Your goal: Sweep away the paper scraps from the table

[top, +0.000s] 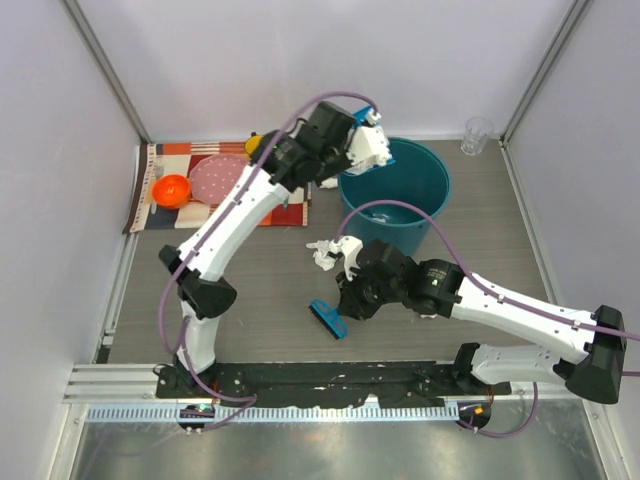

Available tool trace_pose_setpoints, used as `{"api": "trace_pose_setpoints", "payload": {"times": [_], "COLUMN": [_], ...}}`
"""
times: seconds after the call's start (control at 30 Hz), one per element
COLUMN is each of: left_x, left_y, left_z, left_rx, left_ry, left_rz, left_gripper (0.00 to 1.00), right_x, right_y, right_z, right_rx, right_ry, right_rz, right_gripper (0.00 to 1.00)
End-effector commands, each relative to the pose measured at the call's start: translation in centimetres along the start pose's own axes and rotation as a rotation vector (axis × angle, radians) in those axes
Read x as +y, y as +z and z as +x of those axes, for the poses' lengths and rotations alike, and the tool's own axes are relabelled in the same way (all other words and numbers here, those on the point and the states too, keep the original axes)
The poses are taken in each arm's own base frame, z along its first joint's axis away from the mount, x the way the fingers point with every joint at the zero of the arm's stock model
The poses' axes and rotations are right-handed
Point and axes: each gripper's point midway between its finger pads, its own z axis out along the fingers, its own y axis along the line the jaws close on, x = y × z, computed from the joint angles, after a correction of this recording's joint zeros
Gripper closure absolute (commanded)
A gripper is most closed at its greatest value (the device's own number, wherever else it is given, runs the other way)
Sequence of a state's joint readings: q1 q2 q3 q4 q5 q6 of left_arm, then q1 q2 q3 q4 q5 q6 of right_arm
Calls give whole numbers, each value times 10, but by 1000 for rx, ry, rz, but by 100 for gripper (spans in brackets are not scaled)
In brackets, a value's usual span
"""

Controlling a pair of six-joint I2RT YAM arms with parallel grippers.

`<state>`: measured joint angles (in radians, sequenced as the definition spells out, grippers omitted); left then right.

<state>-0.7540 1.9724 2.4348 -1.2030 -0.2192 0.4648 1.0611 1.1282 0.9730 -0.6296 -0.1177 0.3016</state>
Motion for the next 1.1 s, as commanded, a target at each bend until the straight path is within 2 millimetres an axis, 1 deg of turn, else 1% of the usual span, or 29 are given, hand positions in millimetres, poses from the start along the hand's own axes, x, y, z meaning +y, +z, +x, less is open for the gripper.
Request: {"api": "trace_pose_setpoints", "payload": {"times": [0.0, 0.03, 0.07, 0.1, 0.17, 0.2, 0.23, 0.27, 0.3, 0.33, 0.37, 0.4, 0.43, 0.47, 0.53, 0.57, 0.67, 0.83, 0.97, 1.03, 1.07], "left_x": [47, 48, 54, 53, 54, 55, 49, 54, 52, 46, 51, 49, 46, 46, 47, 47, 45, 43, 47, 51, 52], "left_y": [-26, -27, -33, -36, -37, -41, -32, -42, -42, -34, -42, -43, -39, -43, -42, -47, -50, -52, -55, -61, -60], "left_z": [-43, -48, -49, -62, -66, -74, -71, -77, -79, -73, -79, -79, -77, -82, -84, -91, -96, -96, -95, -95, -91], "left_rx": [-17, -15, 4, -13, -4, -20, 3, -28, -18, 4, -24, -10, 0, -18, -3, -28, -18, -14, -9, -12, 4], "left_ry": [189, 211, 226, 277, 316, 343, 386, 379, 444, 485, 475, 522, 544, 546, 598, 591, 641, 654, 652, 617, 613], "left_rz": [-373, -403, -457, -487, -522, -552, -549, -586, -590, -582, -617, -623, -620, -640, -658, -687, -712, -716, -738, -751, -738], "left_gripper": [100, 100, 100, 100, 100, 100, 100, 100, 100, 100, 100, 100, 100, 100, 100, 100, 100, 100, 100, 100, 100], "right_x": [15, 15, 15, 15, 15, 15, 15, 14, 14, 14, 14, 13, 13, 13, 14, 13, 13, 12, 10, 9, 9], "right_y": [-7, -7, -7, -7, -7, -7, -8, -8, -9, -10, -11, -11, -11, -11, -11, -10, -10, -11, -12, -10, -12], "right_z": [-26, -27, -27, -27, -27, -26, -26, -25, -26, -26, -26, -25, -25, -25, -26, -25, -26, -27, -29, -30, -33], "right_rx": [-81, -85, -87, -89, -88, -88, -89, -89, -94, -98, -101, -101, -101, -102, -101, -97, -96, -102, -106, -103, -109], "right_ry": [-14, -14, -16, -15, -15, -13, -15, -13, -12, -14, -14, -11, -12, -14, -13, -12, -15, -16, -19, -21, -22], "right_rz": [-53, -55, -55, -56, -56, -56, -56, -53, -51, -51, -50, -46, -47, -49, -50, -49, -45, -38, -27, -17, -14], "right_gripper": [99, 99, 99, 99, 99, 99, 99, 99, 99, 99, 99, 99, 99, 99, 99, 99, 99, 99, 99, 99, 99]}}
